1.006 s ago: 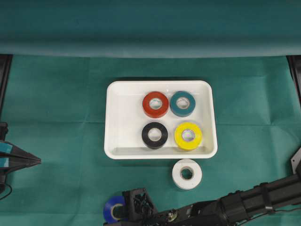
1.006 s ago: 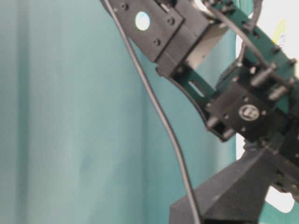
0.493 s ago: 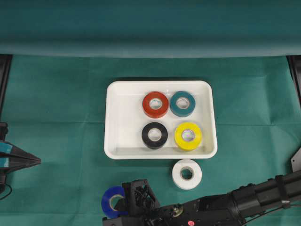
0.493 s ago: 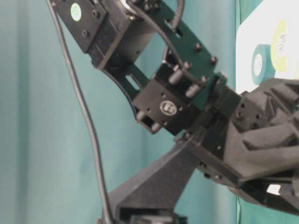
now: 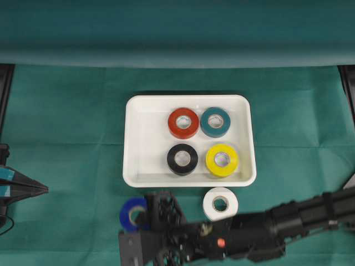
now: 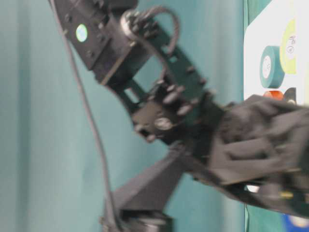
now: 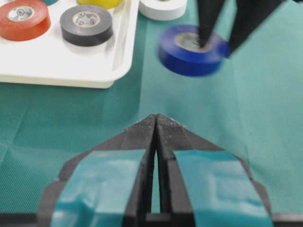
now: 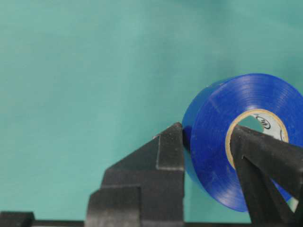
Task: Put the tape into the white case with the right arm.
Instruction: 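Grasp the blue roll and carry it into the tray's left side, then release the blue roll and withdraw the open right gripper right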
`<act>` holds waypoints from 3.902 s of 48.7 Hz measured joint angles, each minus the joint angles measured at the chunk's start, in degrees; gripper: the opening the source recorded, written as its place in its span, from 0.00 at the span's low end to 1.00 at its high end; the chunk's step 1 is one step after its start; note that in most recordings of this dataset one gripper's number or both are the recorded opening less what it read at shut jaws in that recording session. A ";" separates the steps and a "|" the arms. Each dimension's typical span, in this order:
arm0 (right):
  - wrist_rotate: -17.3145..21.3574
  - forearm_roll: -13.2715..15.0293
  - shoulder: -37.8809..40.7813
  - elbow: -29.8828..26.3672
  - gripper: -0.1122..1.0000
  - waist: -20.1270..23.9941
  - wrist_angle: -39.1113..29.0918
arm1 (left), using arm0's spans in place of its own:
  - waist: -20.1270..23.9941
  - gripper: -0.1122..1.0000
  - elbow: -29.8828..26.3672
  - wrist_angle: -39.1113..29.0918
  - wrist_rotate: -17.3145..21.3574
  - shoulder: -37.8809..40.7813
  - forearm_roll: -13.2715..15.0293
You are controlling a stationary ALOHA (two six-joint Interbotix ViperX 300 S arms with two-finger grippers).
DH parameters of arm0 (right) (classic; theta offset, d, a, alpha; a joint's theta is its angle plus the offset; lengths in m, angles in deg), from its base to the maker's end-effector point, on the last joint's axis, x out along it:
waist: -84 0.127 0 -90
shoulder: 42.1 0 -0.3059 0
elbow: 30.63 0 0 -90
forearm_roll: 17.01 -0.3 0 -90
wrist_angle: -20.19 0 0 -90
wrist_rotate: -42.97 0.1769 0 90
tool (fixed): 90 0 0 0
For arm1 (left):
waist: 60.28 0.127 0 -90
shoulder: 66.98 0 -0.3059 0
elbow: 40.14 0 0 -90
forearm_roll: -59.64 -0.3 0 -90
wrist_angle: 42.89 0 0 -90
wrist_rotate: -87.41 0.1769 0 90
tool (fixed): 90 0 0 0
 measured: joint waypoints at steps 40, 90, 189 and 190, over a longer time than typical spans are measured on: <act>-6.24 1.49 -1.76 1.49 0.13 -20.13 6.86 | 0.00 0.10 0.09 0.00 0.00 -0.09 -0.09; -7.21 1.76 -2.46 6.86 0.60 -21.97 7.29 | 0.00 0.10 0.09 0.00 0.00 0.00 0.00; 4.31 1.67 -52.03 59.15 0.58 -8.53 19.42 | 0.00 0.10 1.49 1.85 0.00 -0.09 0.00; 4.22 1.76 -52.29 59.33 0.58 -8.09 19.51 | 0.09 0.10 1.49 1.76 0.00 -0.09 0.00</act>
